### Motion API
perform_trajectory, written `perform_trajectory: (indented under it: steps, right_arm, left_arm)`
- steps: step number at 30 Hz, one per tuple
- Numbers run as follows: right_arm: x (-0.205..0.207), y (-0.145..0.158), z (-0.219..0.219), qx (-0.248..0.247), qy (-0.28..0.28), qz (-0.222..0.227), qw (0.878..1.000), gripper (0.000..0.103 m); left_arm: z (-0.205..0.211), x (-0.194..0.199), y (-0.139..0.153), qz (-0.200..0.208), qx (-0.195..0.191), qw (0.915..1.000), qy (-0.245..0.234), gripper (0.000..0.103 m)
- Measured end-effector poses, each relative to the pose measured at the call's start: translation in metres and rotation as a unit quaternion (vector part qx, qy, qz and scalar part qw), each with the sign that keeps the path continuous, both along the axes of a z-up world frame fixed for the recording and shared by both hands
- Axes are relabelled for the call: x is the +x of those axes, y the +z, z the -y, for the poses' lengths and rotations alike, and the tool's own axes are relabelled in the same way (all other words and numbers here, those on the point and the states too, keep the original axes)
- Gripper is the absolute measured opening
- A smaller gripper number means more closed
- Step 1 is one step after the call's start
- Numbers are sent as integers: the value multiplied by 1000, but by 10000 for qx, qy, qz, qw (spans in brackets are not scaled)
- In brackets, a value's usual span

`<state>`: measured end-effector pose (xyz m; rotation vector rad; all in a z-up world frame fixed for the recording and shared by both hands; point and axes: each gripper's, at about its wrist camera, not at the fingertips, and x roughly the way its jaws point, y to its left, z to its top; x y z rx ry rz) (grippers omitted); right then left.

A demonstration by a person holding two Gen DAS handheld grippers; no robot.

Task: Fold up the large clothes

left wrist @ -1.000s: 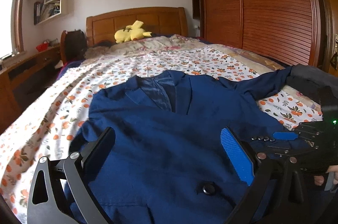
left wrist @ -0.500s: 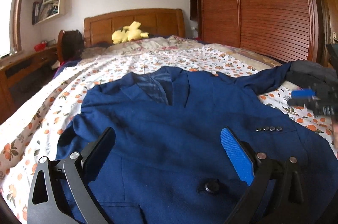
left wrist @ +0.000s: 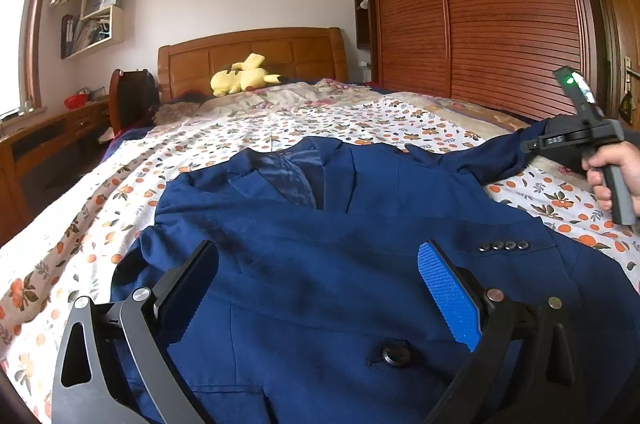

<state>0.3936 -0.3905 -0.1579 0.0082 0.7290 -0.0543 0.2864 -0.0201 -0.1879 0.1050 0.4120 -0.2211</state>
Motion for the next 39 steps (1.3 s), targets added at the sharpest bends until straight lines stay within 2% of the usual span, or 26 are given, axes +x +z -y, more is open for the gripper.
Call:
perform_trajectory:
  steps: [2,4,11,15,17,18,19,20,21,27,31,32,36,39]
  right_arm:
    - [11,-6,12,12,-202,-86,9998,49]
    - [17,-10,22,32,-405,-93,9991,63]
    - [40,-32,50,105,-1009,-445,9938,64]
    - [49,-37,58,228,-1172,-491,9916,64]
    - [53,-38,60,199,-1302,-495,9901,54]
    - [56,-37,59,197,-1316,-508,9898,40]
    - [59,-37,59,164,-1333,-530,9895,19]
    - [62,-36,58,69,-1352,-531,9894,7]
    - [63,-33,55,12,-1301,-478,9904,1]
    - [44,10,15,-388,-779,454,9952,1]
    - [22,38,-30,-557,-24,931,9941,1]
    - [13,45,-47,-544,304,1029,9927,1]
    - [-7,53,-89,-481,1040,1067,9877,1]
    - [-18,47,-113,-415,1429,851,9852,1]
  left_arm:
    - [0,0,0,1,0,10000,-6,100]
    - [0,0,0,-7,8,10000,-11,100]
    - [0,2,-1,-48,-4,10000,-22,100]
    - [-1,2,-1,-55,-5,10000,-31,100]
    - [-1,2,-1,-54,-5,10000,-30,100]
    - [0,2,-1,-54,-5,10000,-30,100]
    - [0,2,-1,-56,-6,10000,-30,100]
    - [0,2,-1,-57,-6,10000,-31,100]
    - [0,2,-1,-59,-4,10000,-30,100]
    - [0,2,-1,-52,-10,10000,-33,100]
    - [0,2,-2,-53,-3,10000,-38,100]
    - [0,2,-2,-50,-6,10000,-39,100]
    - [0,2,-3,-58,-10,10000,-38,100]
    - [0,3,-3,-60,-8,10000,-42,100]
